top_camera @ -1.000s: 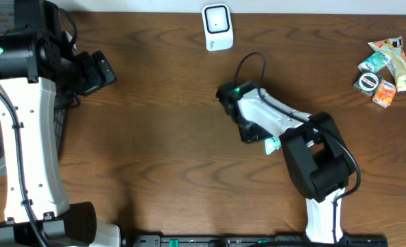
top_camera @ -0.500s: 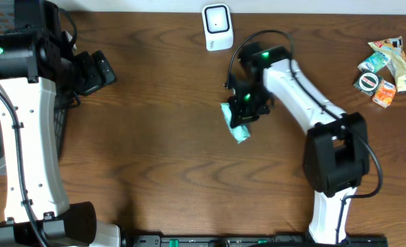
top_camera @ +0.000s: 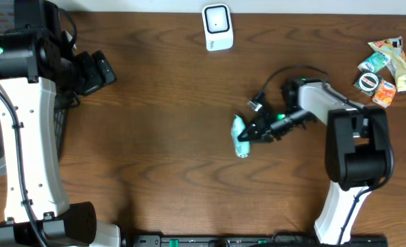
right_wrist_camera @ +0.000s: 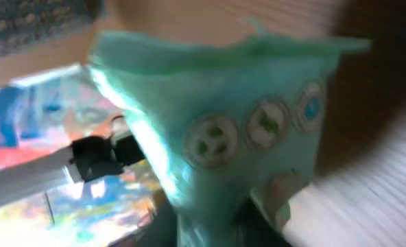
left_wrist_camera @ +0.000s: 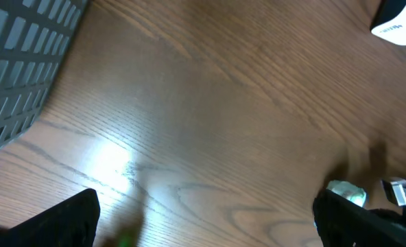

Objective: Scan the item barcode

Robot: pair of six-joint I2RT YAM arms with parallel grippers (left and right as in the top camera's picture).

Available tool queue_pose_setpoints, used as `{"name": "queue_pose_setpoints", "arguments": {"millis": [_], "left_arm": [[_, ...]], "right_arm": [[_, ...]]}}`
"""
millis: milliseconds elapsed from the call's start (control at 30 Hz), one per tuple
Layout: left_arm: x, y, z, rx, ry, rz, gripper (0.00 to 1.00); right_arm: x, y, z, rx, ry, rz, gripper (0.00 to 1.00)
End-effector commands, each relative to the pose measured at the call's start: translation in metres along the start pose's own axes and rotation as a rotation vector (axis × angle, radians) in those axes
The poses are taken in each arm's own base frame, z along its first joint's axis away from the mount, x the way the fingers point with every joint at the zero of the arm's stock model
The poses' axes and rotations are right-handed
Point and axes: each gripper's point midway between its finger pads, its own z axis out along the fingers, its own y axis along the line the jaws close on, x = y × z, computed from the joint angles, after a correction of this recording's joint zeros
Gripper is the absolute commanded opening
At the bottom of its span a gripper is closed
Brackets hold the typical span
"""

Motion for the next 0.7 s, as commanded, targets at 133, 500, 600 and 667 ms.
{"name": "queue_pose_setpoints", "arguments": {"millis": [133,500,600,667], "left_arm": [[-0.001,0.001,-0.005,-0.001,-0.015,0.001,0.98],[-0.001,0.001,-0.005,-0.001,-0.015,0.001,0.98],[-0.001,0.001,-0.005,-0.001,-0.015,0.001,0.98],[-0.001,0.001,-0.005,-0.001,-0.015,0.001,0.98]], "right_arm": [[0.01,-0.082,-0.066,0.398,-0.058,0.293,0.48],[0.001,-0.039,-0.092,0.411,-0.014,0.231,0.66],[0.005,-0.04,-0.082,0.456,0.025,0.211,0.77],[0.006,-0.036,-0.073,0.479,0.048,0.216,0.67]]}}
